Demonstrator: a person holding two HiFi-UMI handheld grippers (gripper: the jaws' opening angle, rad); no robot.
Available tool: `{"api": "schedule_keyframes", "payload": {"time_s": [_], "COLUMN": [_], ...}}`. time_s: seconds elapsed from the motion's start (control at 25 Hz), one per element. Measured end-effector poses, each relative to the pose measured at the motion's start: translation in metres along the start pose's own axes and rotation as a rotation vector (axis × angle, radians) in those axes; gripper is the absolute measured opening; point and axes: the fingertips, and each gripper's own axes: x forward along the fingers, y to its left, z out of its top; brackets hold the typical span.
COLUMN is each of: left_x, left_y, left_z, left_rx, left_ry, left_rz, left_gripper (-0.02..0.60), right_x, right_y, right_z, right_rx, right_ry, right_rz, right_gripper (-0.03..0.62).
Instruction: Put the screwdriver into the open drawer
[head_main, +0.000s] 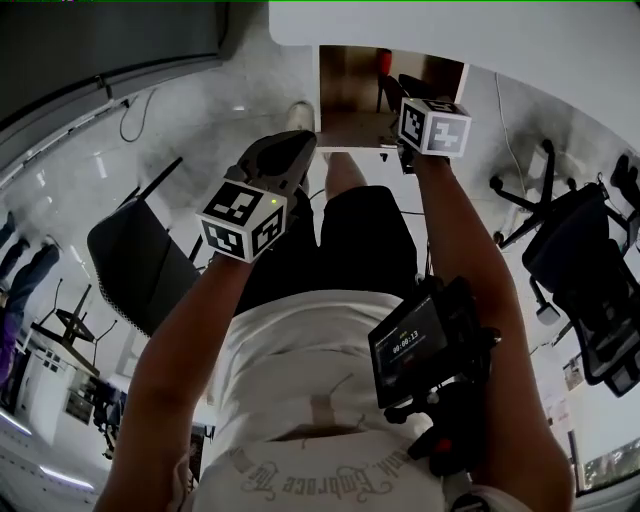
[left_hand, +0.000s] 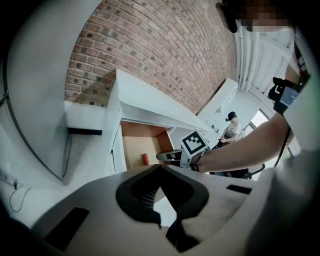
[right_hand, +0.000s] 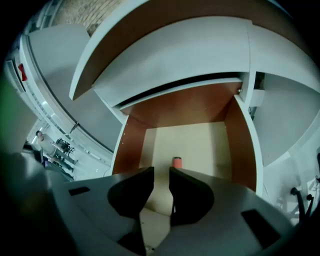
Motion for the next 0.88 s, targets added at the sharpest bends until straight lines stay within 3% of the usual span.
{"api": "schedule_keyframes", "payload": {"time_s": [0.32, 0.56, 0.88], "left_x": [-0.048, -0.051, -0.091], "left_y": [-0.018, -0.010, -0.031], "left_z": [0.025, 0.032, 0.076], "left_rx": [0.068, 0.089, 0.165], "left_ry": [-0.031, -0.043, -0.092], "left_rz": [-0.007, -0.013, -0.048], "left_gripper": [0.020, 0.020, 0.020], "right_x": [-0.070, -0.101, -0.194], "right_y": [0.020, 0.019, 0.062], "right_z": [0.015, 0.024, 0.052], "right_rx": [0.108, 0.176, 0.119], "right_ry": [-0.137, -0.224, -0.359], "right_rz": [-0.017, -0.037, -0.020], "right_gripper": [0.054, 0.041, 0.032]}}
